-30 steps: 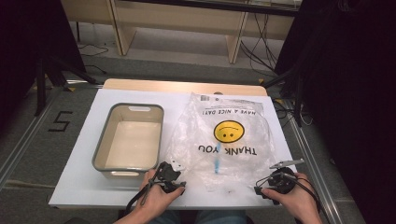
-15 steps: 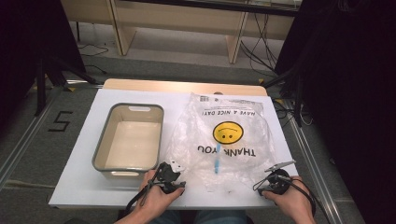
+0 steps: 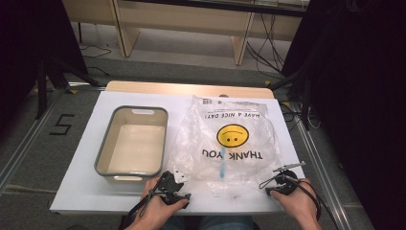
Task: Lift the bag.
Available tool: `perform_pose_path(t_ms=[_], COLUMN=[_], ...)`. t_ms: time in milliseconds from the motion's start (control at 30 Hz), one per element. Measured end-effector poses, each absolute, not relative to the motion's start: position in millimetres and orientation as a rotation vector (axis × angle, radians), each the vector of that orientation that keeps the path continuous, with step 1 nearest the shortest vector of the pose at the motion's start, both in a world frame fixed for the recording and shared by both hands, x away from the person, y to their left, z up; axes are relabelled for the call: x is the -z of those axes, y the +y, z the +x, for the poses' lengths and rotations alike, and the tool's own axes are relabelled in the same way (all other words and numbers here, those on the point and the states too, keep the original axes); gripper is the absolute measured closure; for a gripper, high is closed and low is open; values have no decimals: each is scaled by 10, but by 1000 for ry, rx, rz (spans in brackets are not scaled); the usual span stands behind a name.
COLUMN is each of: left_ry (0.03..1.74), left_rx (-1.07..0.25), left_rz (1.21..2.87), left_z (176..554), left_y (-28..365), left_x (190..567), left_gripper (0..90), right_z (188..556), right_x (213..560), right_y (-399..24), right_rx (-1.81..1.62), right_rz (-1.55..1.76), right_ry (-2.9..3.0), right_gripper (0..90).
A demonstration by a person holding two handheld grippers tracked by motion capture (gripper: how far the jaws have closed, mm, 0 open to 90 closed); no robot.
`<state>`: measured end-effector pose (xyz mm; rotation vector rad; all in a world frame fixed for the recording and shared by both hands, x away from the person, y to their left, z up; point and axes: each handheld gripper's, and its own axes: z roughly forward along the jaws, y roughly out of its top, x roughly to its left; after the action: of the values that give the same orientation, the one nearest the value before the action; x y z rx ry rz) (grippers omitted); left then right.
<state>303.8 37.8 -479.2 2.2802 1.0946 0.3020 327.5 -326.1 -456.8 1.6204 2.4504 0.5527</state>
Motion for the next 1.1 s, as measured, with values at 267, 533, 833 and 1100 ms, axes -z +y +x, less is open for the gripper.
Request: perform_pose_path(t_ms=[267, 533, 833, 1100], left_ry=[1036, 1075, 1158, 1123], left_rx=[-360, -340, -244, -294], left_rz=[2187, 2249, 2280, 2328], left_z=[2971, 2889, 3000, 3026], left_y=[414, 458, 474, 442], left_x=[4612, 4605, 4765, 4757], left_gripper=[370, 344, 395, 524], right_z=[3282, 3283, 3285, 3287], right_x=[4556, 4562, 4562, 4562], right_y=[-3324, -3318, -3302, -3298], right_rx=[-531, -530, -523, -517], right_rz=[1687, 1692, 1682, 1675], right_ry=[2377, 2381, 2388, 2397], right_gripper=[900, 900, 900, 900])
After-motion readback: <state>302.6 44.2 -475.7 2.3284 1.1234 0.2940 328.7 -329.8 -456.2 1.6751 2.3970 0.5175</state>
